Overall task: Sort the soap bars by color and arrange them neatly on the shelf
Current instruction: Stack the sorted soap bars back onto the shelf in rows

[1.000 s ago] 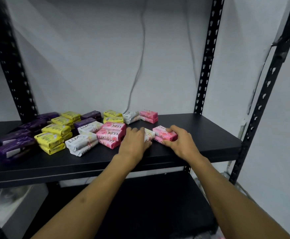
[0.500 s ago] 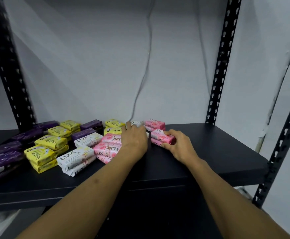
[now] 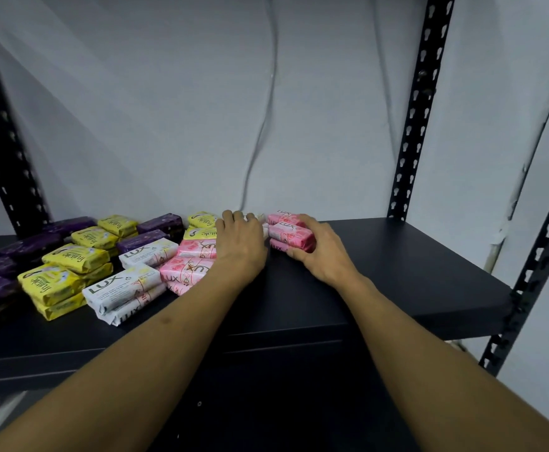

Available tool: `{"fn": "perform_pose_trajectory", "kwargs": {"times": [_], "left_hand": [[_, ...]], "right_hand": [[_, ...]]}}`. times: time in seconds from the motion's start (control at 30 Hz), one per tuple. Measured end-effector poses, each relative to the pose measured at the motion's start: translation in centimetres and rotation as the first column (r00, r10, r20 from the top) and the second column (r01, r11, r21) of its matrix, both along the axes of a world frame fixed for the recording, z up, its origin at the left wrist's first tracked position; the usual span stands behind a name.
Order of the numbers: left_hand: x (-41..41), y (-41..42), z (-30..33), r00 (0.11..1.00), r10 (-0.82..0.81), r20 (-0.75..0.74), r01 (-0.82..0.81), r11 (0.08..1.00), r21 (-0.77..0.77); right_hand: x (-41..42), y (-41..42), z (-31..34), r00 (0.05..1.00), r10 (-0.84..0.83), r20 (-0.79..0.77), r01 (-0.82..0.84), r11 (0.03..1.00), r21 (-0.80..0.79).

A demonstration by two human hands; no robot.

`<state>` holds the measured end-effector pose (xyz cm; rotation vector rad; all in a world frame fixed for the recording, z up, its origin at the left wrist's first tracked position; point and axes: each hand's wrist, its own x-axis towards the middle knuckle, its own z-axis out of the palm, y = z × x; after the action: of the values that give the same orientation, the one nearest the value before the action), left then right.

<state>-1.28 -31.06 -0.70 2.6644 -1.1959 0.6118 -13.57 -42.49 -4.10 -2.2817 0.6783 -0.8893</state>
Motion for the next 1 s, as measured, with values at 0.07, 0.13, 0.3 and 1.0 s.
{"fn": "perform_pose_trajectory", "kwargs": {"times": [0.07,0.13,0.3,1.0], "left_hand": [[-1.5,1.0,-0.4,0.999,-0.028,0.025,0.030,0.996,-0.079],[-3.8,1.9,-1.0,0.994,-0.109,0.020,0.111,0.978,-0.177],[-9.9,4.0,-4.2,0.947,-0.289,-0.137,0.269,0.951,-0.150],[-25.7,7.8,-20.5,0.667,-0.546,-0.507,0.603,0.795,-0.062]], "right_hand": [[-0.9,0.8,0.2,0.998,-0.041,0.042,0.039,0.998,0.051],[-2.1,1.6,0.1,0.991,-0.133,-0.029,0.134,0.991,0.020],[-6.1,4.2,-0.4,0.883,-0.293,-0.366,0.224,0.949,-0.221],[-33.2,12.5,-22.9,0.845,-0.435,-0.312,0.516,0.815,0.263]]}}
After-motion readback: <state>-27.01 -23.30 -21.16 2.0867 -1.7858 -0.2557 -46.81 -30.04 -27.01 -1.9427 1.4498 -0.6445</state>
